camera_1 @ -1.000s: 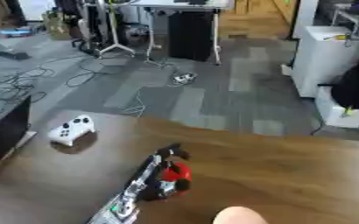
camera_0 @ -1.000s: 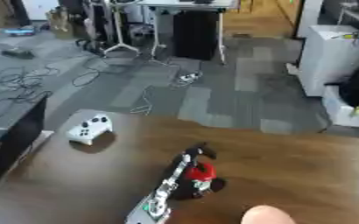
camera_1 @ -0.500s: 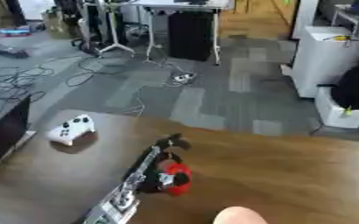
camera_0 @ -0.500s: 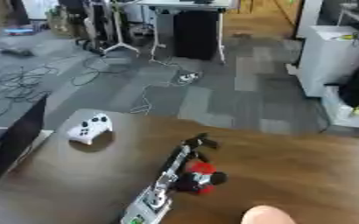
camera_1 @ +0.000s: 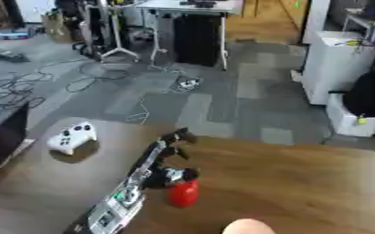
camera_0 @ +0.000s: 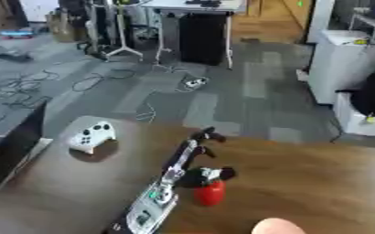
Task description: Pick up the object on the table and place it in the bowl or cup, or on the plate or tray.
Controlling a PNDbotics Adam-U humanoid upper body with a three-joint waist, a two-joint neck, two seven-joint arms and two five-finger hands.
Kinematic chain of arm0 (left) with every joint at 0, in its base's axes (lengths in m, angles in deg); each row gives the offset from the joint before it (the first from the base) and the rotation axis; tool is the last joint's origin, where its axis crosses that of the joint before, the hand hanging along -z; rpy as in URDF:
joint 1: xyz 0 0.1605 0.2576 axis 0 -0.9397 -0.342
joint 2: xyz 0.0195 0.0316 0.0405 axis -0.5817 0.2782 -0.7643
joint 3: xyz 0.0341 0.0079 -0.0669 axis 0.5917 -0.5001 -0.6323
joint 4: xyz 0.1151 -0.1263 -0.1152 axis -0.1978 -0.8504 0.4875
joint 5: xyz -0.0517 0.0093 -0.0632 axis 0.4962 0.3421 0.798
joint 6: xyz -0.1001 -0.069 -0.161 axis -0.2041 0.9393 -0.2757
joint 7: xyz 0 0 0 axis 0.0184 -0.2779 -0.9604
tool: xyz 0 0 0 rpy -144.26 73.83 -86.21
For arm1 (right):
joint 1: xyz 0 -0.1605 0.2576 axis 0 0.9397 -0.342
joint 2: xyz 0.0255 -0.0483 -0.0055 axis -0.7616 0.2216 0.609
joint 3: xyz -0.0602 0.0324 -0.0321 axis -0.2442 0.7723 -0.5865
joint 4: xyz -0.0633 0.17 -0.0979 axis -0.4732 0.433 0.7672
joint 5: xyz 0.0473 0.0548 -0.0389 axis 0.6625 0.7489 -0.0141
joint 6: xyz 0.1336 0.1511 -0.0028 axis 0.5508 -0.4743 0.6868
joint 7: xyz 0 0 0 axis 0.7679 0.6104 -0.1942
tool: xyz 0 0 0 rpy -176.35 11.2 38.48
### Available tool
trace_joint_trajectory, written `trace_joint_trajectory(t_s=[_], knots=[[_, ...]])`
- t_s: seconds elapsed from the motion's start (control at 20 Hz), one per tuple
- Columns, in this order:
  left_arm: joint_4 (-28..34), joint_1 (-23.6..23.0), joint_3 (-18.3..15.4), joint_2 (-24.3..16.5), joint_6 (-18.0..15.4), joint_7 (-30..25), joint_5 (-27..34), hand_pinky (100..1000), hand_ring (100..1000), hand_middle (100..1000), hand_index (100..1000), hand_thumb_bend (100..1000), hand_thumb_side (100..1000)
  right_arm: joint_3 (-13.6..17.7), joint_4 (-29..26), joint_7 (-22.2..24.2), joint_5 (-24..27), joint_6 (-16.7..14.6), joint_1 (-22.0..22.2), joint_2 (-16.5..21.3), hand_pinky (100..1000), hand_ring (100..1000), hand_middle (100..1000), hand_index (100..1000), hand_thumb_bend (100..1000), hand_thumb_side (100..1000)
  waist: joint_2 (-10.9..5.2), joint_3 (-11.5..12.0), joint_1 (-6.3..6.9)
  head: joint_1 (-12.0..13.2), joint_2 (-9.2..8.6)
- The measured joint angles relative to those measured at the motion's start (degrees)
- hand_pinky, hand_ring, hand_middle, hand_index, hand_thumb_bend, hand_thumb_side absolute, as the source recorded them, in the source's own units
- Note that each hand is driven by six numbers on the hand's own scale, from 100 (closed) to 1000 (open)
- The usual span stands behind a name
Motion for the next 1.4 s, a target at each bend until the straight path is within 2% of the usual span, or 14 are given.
trace_joint_trajectory(t_s=[0.25,0.6,1.4], knots=[[-5.5,2.4,-1.1,0.0,-0.9,0.3,-1.9,519,1000,691,747,949,688,-0.2,-0.2,0.1,0.0,0.0,0.0,-0.3,662,502,765,831,344,623,0.39,-0.5,0.0,0.0,-0.18],[-10.5,3.5,-1.6,0.4,-1.7,0.1,-3.2,520,1000,701,751,941,708,-0.3,-0.2,0.2,0.0,0.1,-0.3,-0.3,663,502,764,831,344,623,0.95,-0.8,0.0,0.0,-0.18],[-12.7,2.3,-1.9,2.3,-3.0,-0.4,-3.4,529,1000,693,746,931,746,-0.5,-0.2,0.4,0.0,-0.2,-0.8,-0.8,665,502,765,830,353,631,1.64,-0.9,0.25,0.0,-0.15]])
